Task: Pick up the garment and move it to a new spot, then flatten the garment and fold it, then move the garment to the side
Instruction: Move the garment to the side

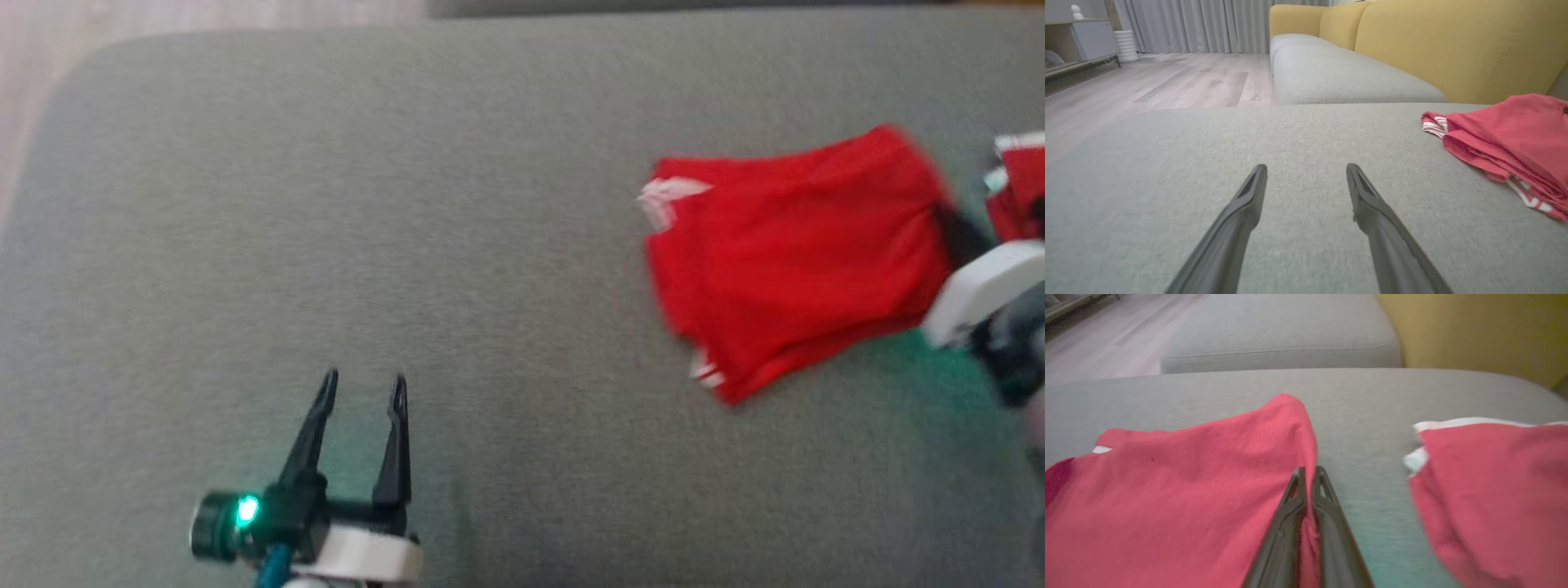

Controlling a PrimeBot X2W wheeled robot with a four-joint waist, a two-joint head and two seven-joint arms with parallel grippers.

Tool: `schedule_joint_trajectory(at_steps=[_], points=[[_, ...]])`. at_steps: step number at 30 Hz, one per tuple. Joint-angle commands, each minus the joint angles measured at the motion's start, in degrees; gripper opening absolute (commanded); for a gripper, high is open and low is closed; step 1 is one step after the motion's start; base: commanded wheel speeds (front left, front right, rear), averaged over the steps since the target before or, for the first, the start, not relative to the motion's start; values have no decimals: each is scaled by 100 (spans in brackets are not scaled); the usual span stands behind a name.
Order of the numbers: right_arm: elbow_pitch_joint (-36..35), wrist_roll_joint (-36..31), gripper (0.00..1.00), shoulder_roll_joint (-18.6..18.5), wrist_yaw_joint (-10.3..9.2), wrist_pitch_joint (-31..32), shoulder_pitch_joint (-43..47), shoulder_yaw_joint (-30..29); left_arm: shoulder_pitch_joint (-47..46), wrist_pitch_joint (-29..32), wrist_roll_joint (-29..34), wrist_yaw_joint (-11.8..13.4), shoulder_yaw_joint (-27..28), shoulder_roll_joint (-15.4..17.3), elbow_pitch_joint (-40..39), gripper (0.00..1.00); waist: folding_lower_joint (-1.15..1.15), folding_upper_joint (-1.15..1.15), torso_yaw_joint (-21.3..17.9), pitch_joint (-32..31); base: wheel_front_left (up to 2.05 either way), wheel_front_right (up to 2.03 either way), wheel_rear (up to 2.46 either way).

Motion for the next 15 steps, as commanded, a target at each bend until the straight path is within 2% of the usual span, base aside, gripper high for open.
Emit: schedule_joint_trajectory(at_steps=[1, 10, 15], points=[[-160, -51, 0, -227, 37, -86, -161, 64, -249, -29, 39, -10, 236, -30, -204, 100, 0, 0, -270, 278, 0, 0, 0], [-123, -78, 0, -1542, 37, -333, -698, -255, -742, -29, 109, -143, 204, -30, -228, 100, 0, 0, -658, 950, 0, 0, 0], [-35, -84, 0, -2079, 37, -415, -825, -507, -986, -29, 101, -184, 258, -30, -283, 100, 0, 0, -717, 1102, 0, 0, 0]])
